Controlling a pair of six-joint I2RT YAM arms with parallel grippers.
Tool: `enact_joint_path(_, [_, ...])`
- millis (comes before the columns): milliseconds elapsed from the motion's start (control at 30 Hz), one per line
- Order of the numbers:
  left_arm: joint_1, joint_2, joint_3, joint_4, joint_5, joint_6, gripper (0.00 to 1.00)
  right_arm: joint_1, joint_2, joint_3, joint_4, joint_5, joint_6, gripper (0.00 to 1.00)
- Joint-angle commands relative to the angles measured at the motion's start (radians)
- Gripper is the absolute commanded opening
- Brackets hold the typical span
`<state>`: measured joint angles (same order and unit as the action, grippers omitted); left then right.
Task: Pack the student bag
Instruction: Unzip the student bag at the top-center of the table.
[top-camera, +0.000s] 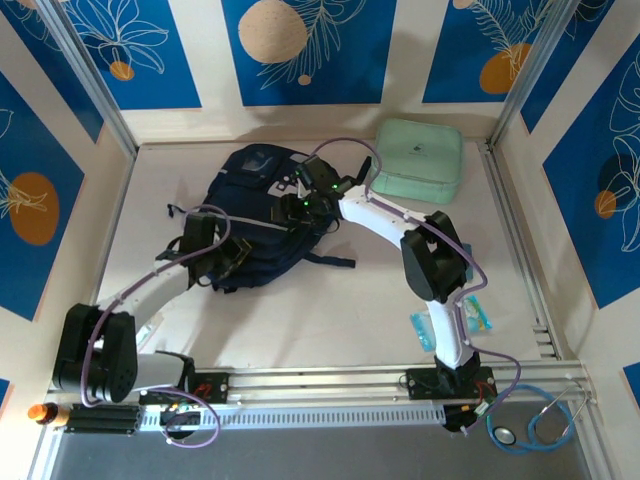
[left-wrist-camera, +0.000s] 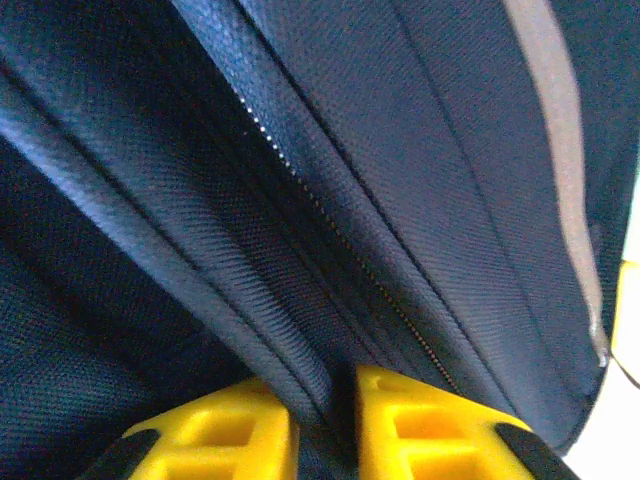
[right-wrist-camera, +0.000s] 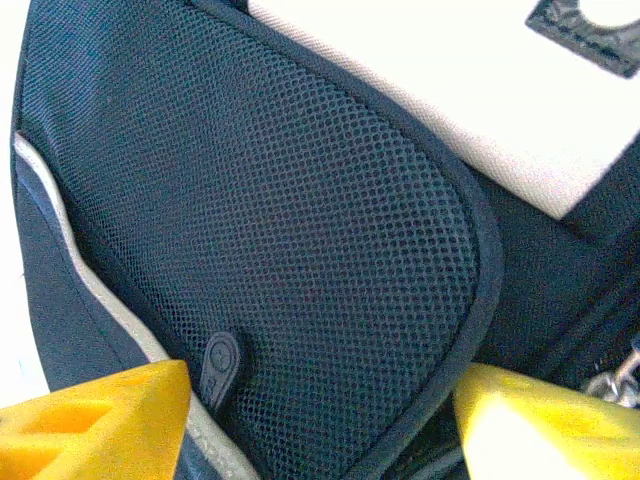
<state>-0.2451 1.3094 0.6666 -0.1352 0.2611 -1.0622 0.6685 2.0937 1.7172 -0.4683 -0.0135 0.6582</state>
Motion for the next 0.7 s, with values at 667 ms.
enact_joint_path(667, [-0.029, 0.100, 0.065, 0.071, 0.048, 0.045, 0.48, 0.059, -0.162, -0.230, 0.032, -0.196, -0.156, 0.78])
